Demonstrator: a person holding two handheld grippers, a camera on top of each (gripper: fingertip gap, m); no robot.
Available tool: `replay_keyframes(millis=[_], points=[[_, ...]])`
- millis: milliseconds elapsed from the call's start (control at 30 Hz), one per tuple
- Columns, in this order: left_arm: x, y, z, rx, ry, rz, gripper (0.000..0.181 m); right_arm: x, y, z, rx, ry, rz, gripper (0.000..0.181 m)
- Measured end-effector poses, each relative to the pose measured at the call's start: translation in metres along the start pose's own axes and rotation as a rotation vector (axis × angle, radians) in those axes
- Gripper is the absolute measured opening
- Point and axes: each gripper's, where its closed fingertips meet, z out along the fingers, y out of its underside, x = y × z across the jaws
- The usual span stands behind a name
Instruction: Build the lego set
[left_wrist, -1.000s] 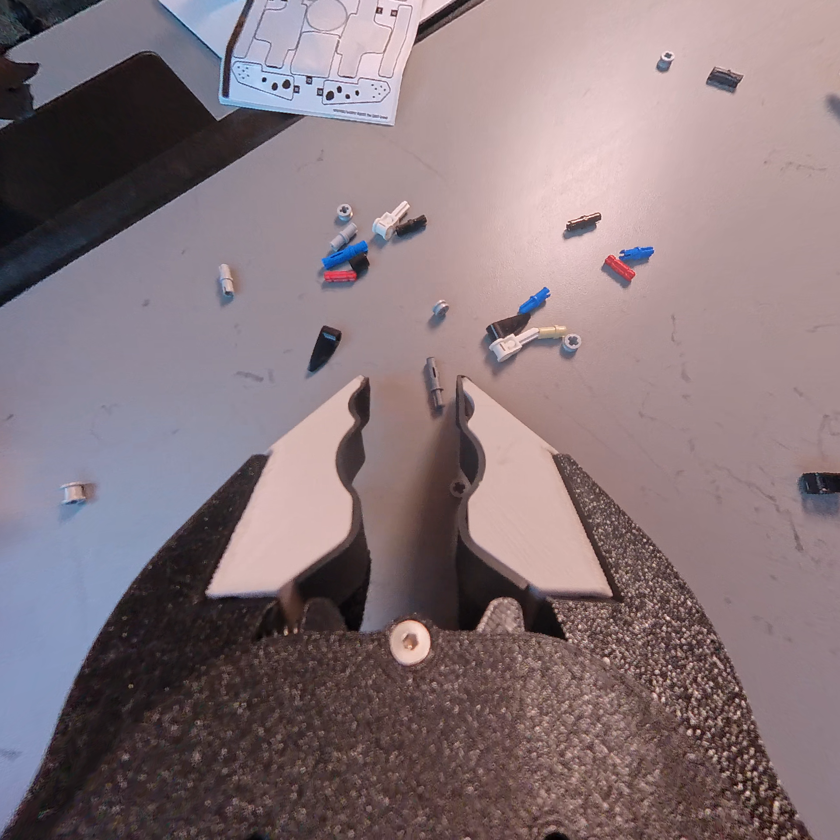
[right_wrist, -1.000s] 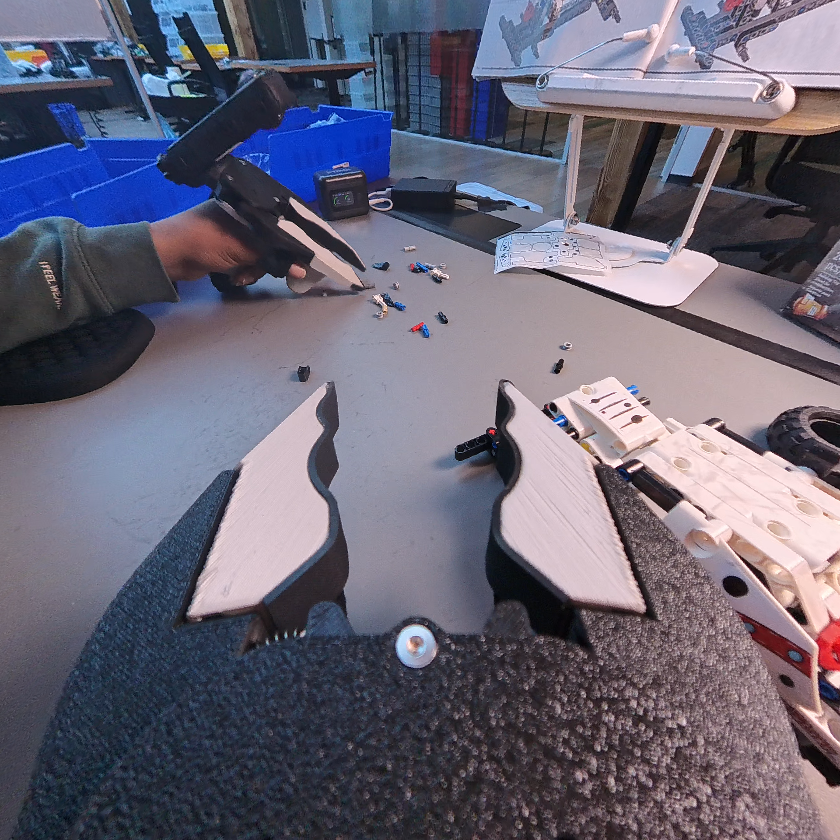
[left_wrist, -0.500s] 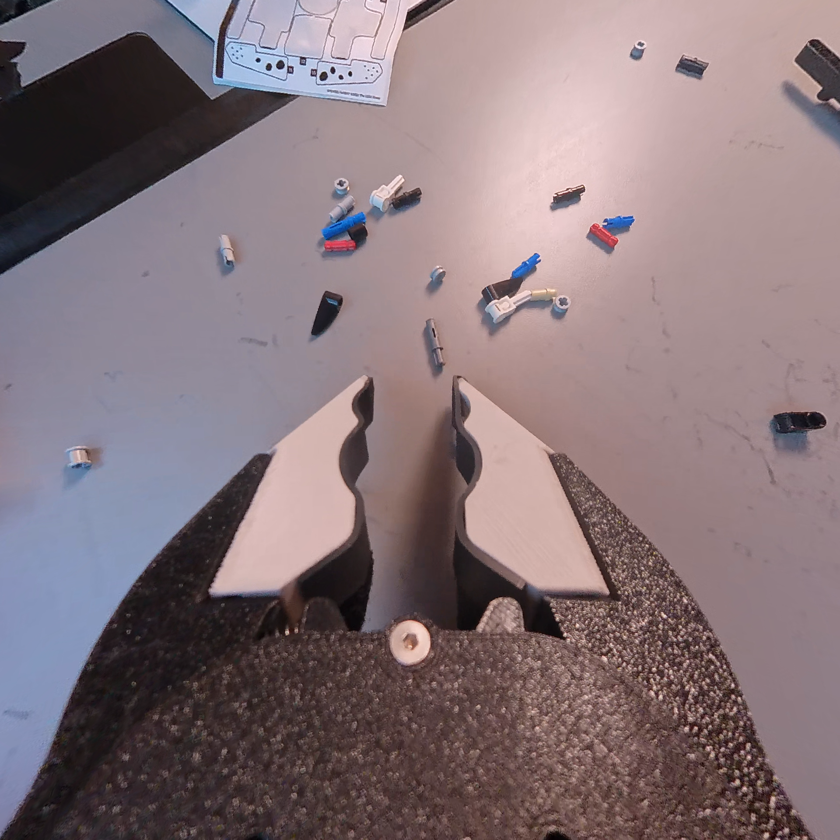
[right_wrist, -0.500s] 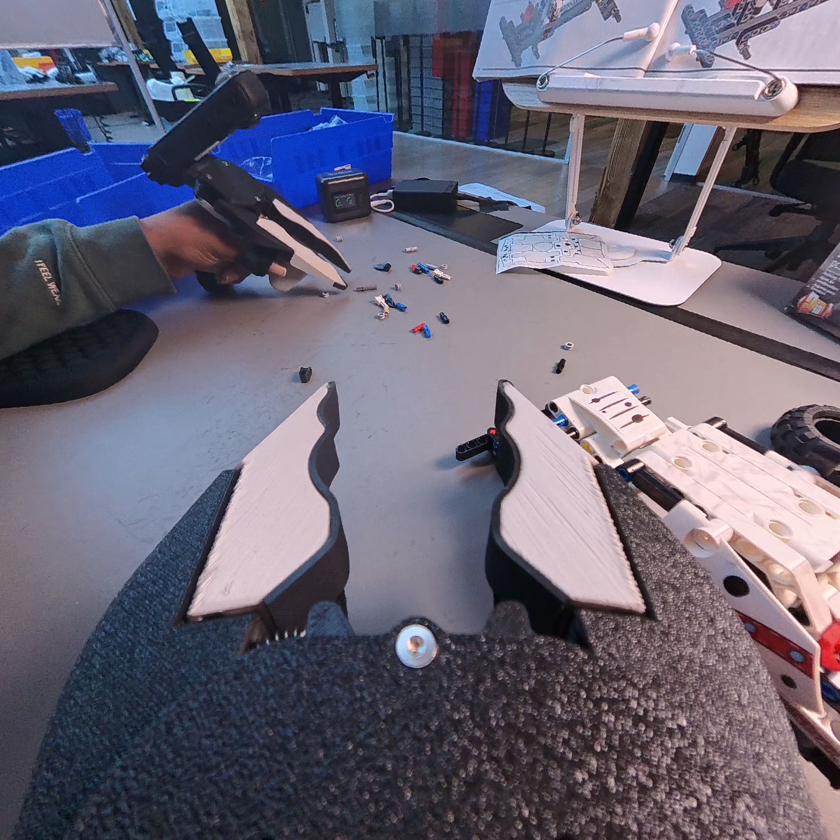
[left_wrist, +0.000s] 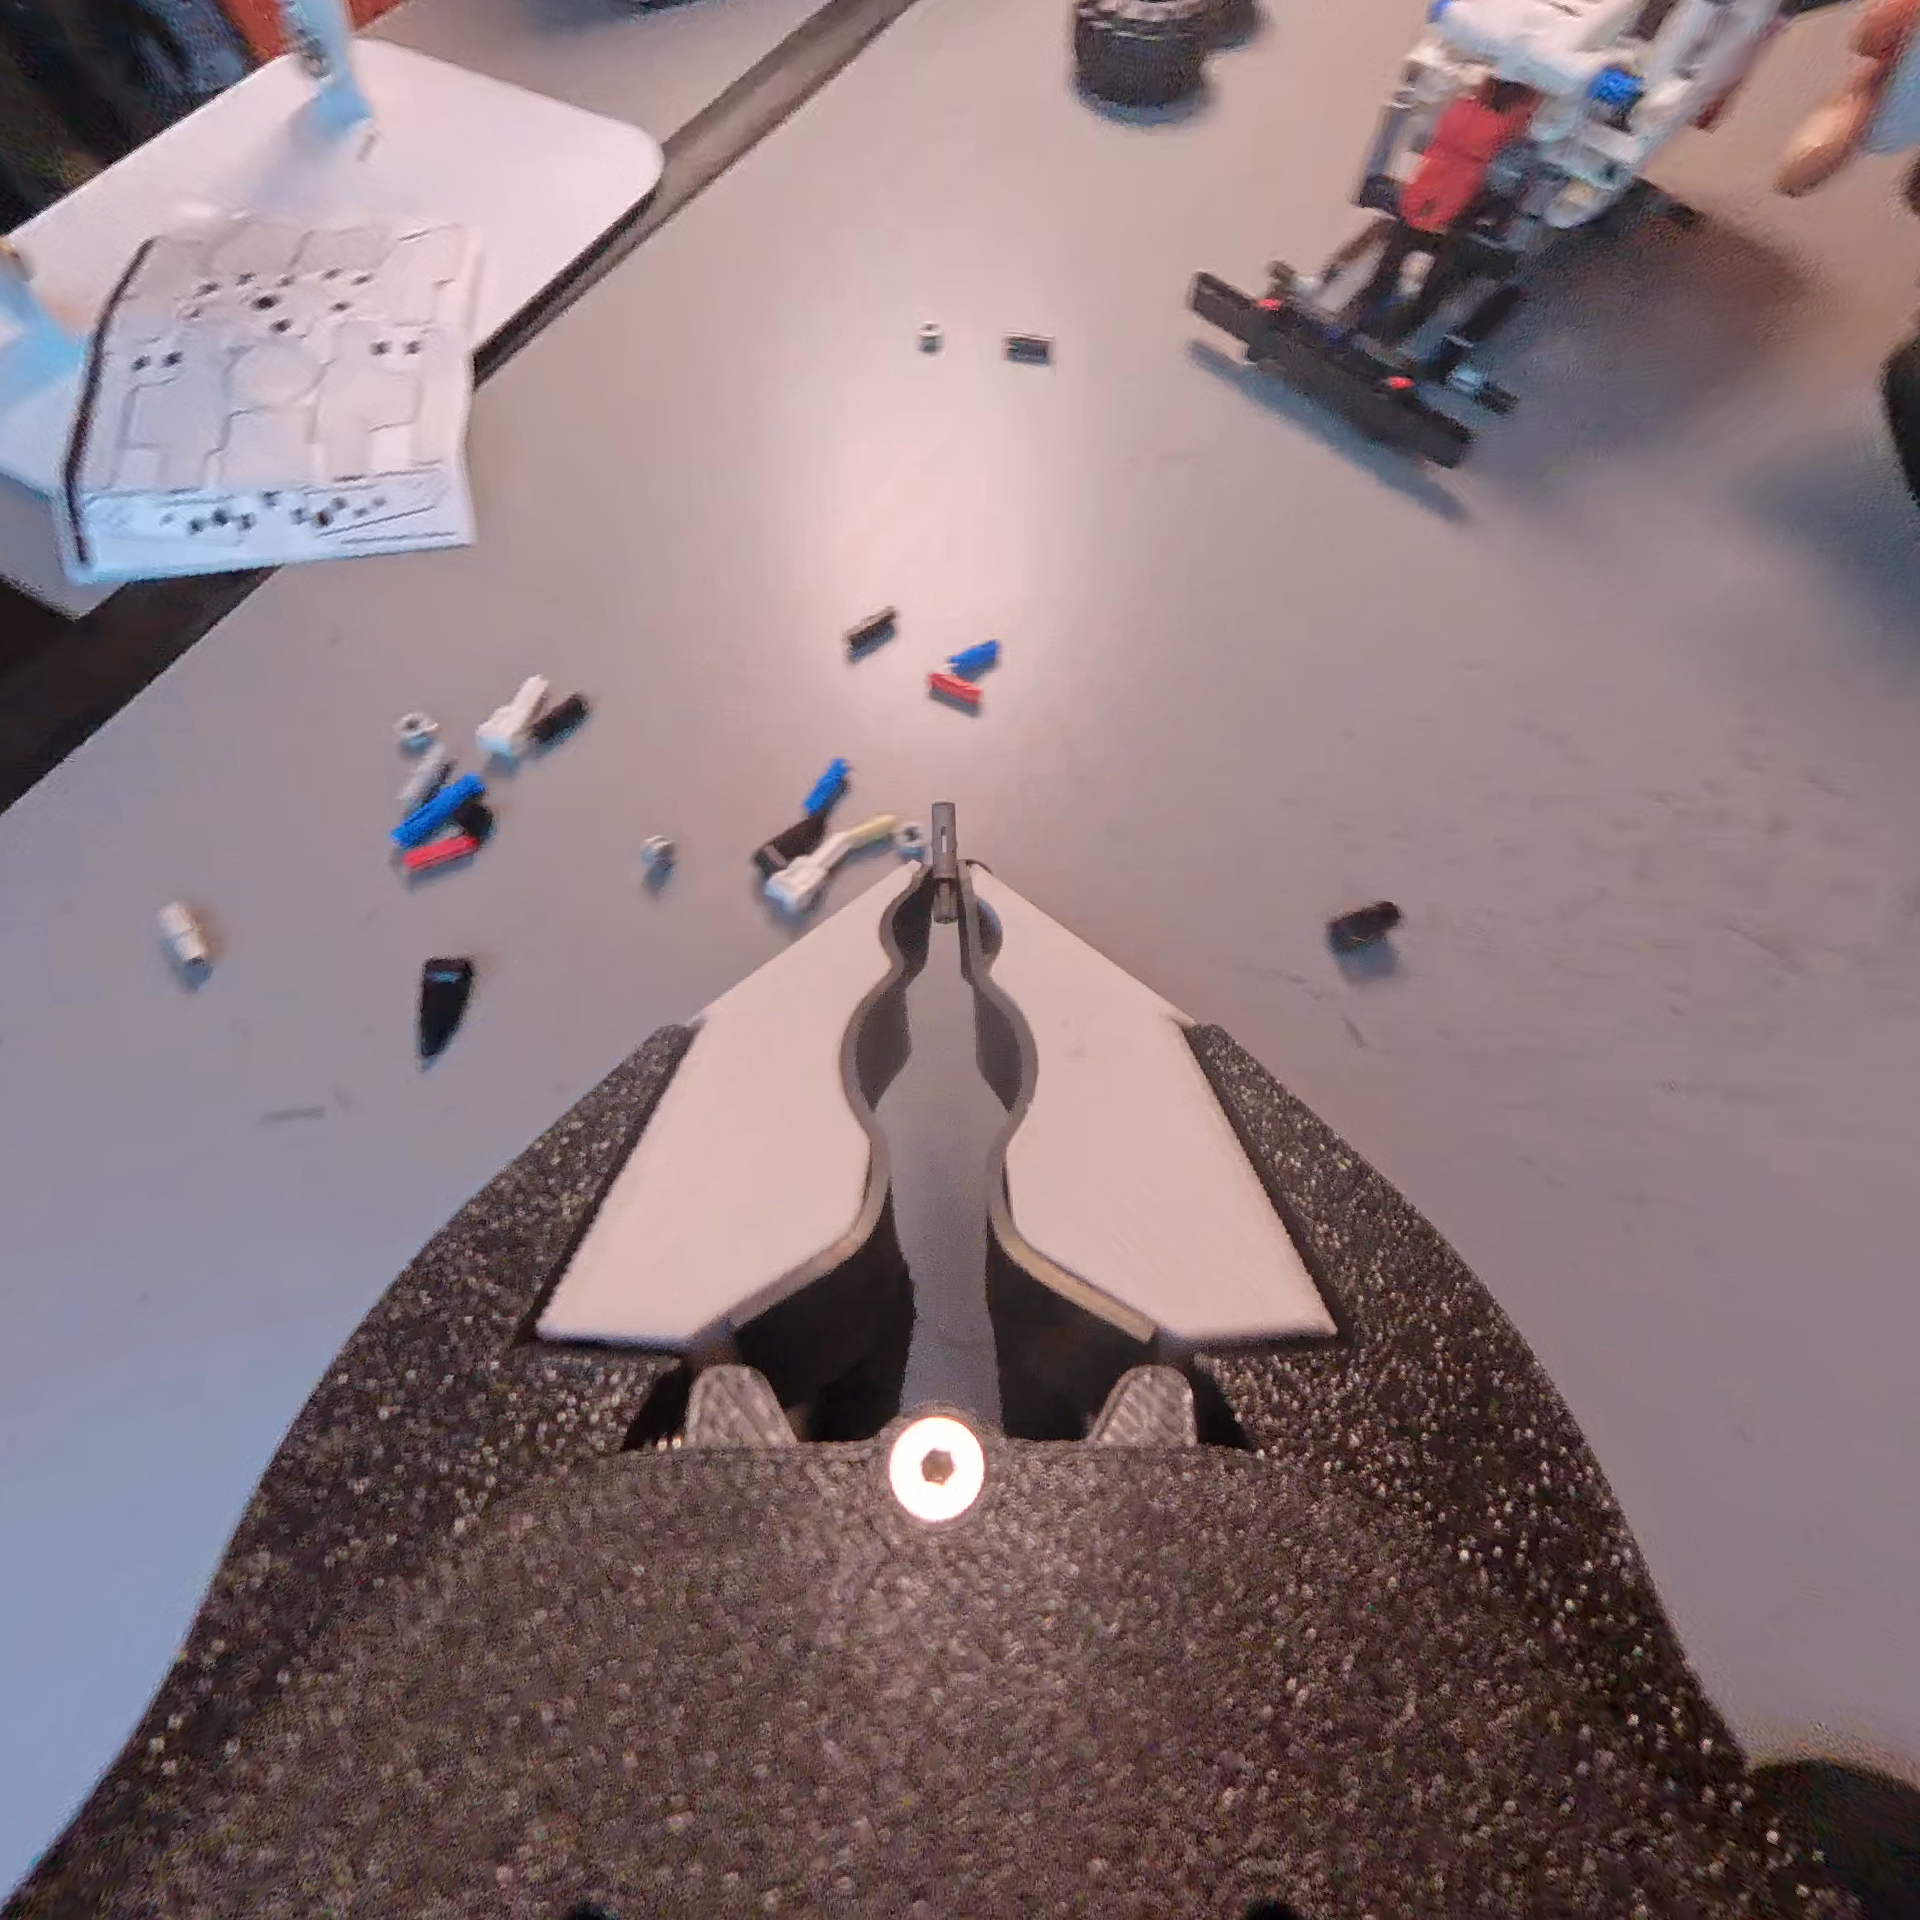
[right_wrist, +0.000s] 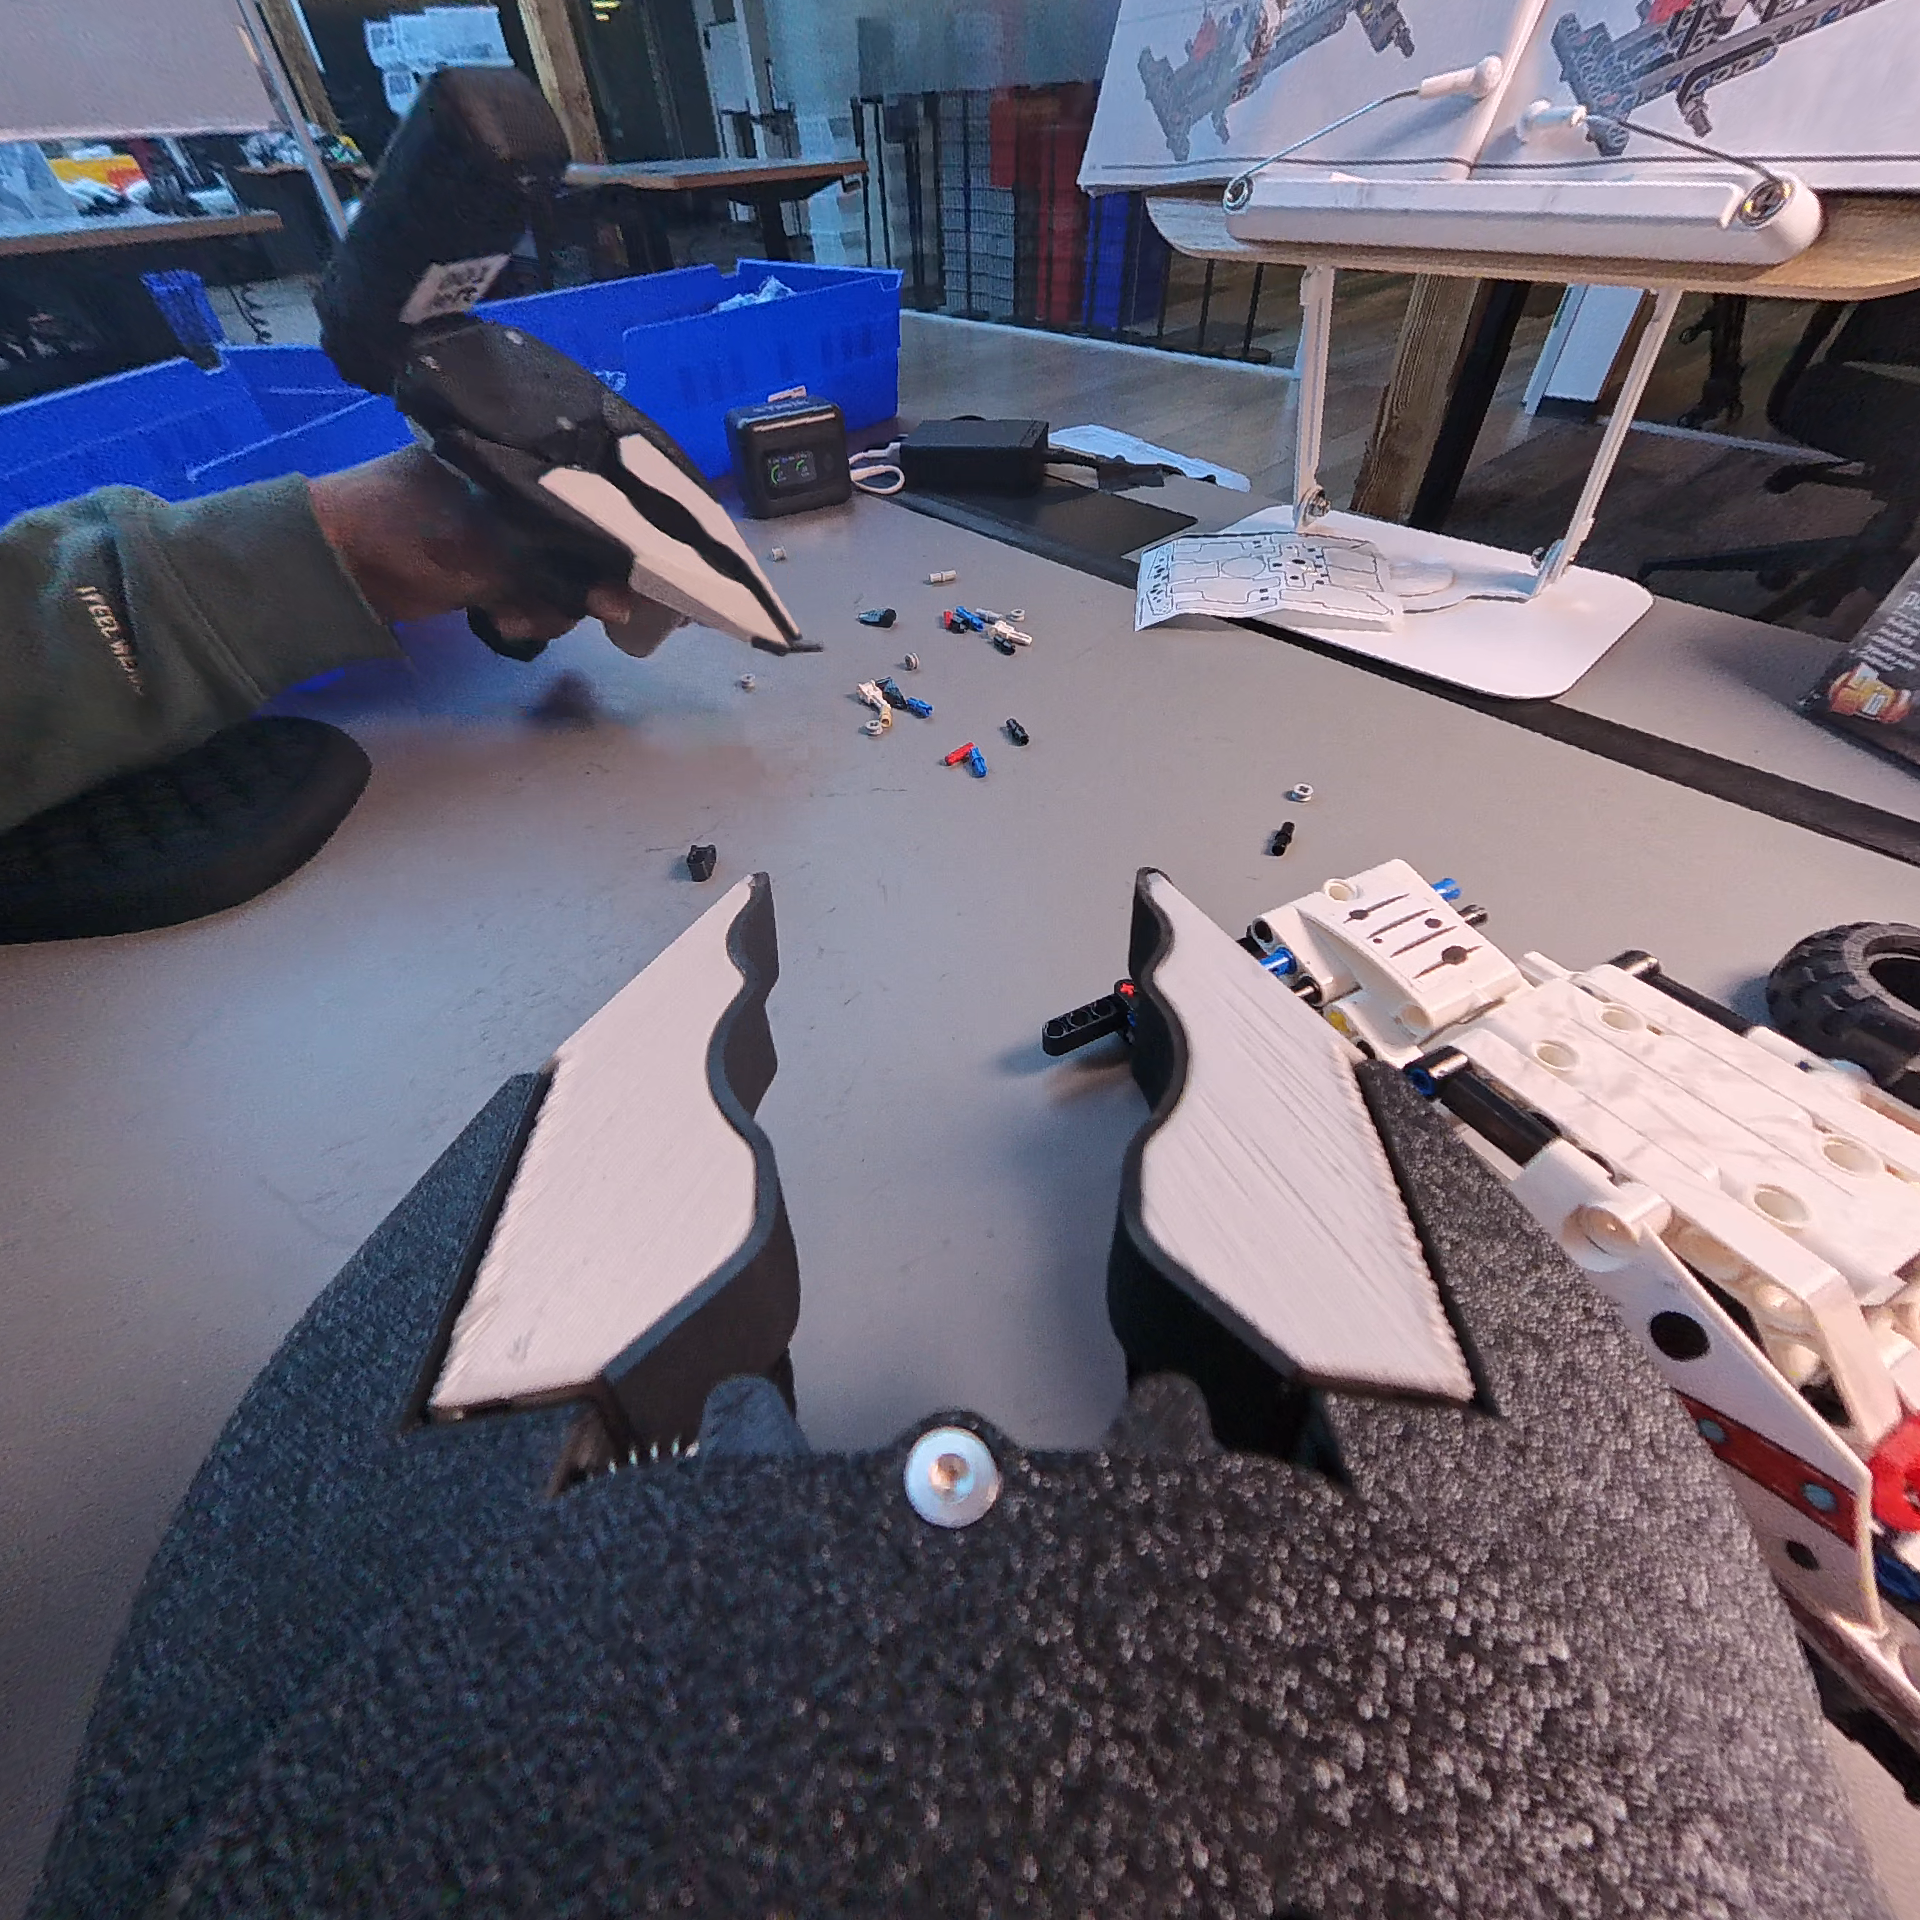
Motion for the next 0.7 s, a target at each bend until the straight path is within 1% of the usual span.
replay_keyframes(millis=[33, 100, 167, 233, 300, 433, 567, 600, 633, 667, 700], points=[[0.017, -0.001, -0.001, -0.004, 0.058, 0.042, 0.004, 0.000, 0.000, 0.000, 0.001, 0.000, 0.001, 0.068], [0.041, 0.003, 0.003, -0.012, 0.119, 0.097, 0.004, 0.000, -0.001, -0.001, 0.004, 0.001, 0.002, 0.068], [0.057, 0.012, 0.010, -0.055, 0.136, 0.151, 0.004, 0.001, -0.001, -0.001, 0.008, 0.002, 0.003, 0.068], [0.071, 0.015, 0.017, -0.071, 0.164, 0.177, 0.004, 0.001, -0.001, -0.001, 0.007, 0.002, 0.002, 0.068], [0.078, 0.020, 0.024, -0.103, 0.165, 0.210, 0.004, 0.001, -0.001, -0.001, 0.006, 0.004, 0.001, 0.068], [0.079, 0.029, 0.031, -0.140, 0.165, 0.221, 0.004, 0.001, -0.001, -0.001, 0.011, 0.005, 0.000, 0.068], [0.079, 0.029, 0.031, -0.135, 0.174, 0.201, 0.006, 0.000, -0.001, -0.001, 0.009, 0.003, 0.000, 0.068], [0.079, 0.028, 0.030, -0.128, 0.187, 0.191, 0.017, 0.000, -0.001, -0.001, 0.008, 0.002, -0.002, 0.068], [0.077, 0.021, 0.027, -0.090, 0.195, 0.161, 0.024, 0.000, -0.001, -0.001, 0.009, 0.003, -0.003, 0.068], [0.070, 0.007, 0.022, -0.019, 0.188, 0.118, 0.025, 0.000, -0.001, -0.001, 0.009, 0.003, -0.003, 0.068], [0.053, -0.010, 0.016, 0.065, 0.147, 0.069, 0.025, 0.000, -0.001, -0.001, 0.009, 0.003, -0.004, 0.068]])
